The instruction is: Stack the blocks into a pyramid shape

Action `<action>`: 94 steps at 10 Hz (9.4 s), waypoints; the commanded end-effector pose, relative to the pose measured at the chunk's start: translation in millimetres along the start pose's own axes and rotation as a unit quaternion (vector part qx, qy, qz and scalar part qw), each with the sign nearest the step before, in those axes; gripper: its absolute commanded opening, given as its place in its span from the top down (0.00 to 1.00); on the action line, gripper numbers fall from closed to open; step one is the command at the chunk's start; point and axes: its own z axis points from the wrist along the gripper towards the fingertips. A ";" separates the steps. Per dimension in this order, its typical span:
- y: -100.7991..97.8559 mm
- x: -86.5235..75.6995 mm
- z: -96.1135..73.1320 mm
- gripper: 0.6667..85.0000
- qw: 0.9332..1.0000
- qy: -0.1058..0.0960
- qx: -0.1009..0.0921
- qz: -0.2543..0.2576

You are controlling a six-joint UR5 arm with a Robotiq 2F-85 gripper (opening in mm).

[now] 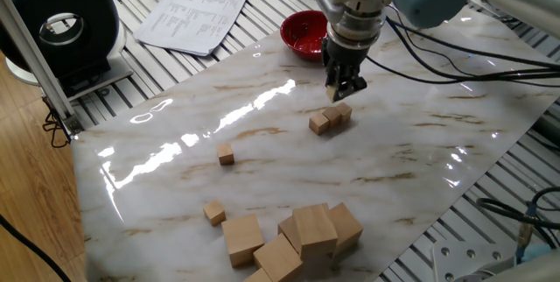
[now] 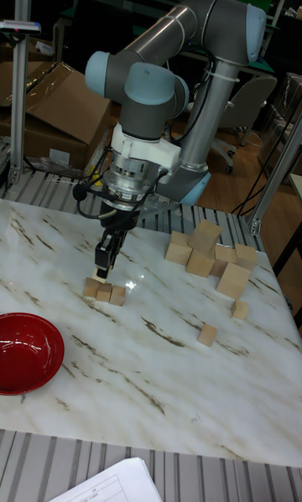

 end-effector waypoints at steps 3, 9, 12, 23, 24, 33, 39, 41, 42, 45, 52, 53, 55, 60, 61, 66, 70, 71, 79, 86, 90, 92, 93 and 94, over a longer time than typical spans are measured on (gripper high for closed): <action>7.5 -1.6 1.5 1.00 1.000 -0.009 -0.019 0.017; 31.1 9.6 16.1 1.00 0.997 -0.035 -0.060 0.024; 44.3 8.3 22.8 1.00 0.996 -0.040 -0.070 0.025; 54.2 40.7 35.7 1.00 0.996 -0.006 -0.078 -0.032; 51.6 42.8 37.0 1.00 0.997 -0.002 -0.073 -0.035; 44.4 38.2 38.2 1.00 0.997 -0.007 -0.069 -0.030; 37.4 33.8 37.4 1.00 0.997 -0.007 -0.070 -0.028; 35.1 32.7 38.8 1.00 0.997 -0.006 -0.070 -0.028; 34.1 32.3 40.0 1.00 0.997 -0.006 -0.070 -0.028; 30.1 32.9 39.8 1.00 0.997 -0.005 -0.070 -0.029; 27.3 30.7 40.5 1.00 0.997 -0.007 -0.070 -0.029; 26.7 30.5 40.2 1.00 0.997 -0.007 -0.070 -0.028; 34.2 25.9 36.7 1.00 0.997 -0.015 -0.078 -0.015; 47.5 31.1 24.6 1.00 0.996 -0.014 -0.087 -0.003; 47.6 32.3 23.3 1.00 0.996 -0.013 -0.088 -0.003; 37.5 39.9 12.2 1.00 0.997 -0.011 -0.082 -0.009; 20.3 31.8 19.3 1.00 0.998 0.006 -0.065 -0.015; 18.8 29.8 21.9 1.00 0.998 0.006 -0.065 -0.014; 2.0 14.3 15.0 1.00 0.998 0.012 -0.065 -0.015; 0.1 5.0 22.7 1.00 0.998 0.004 -0.062 -0.010; -1.7 -0.7 21.2 1.00 0.998 -0.004 -0.059 -0.015; -6.9 0.1 21.1 1.00 0.998 0.001 -0.046 -0.039; -12.0 2.2 21.4 1.00 0.998 0.005 -0.037 -0.057; -15.6 4.9 21.3 1.00 0.997 0.010 -0.030 -0.071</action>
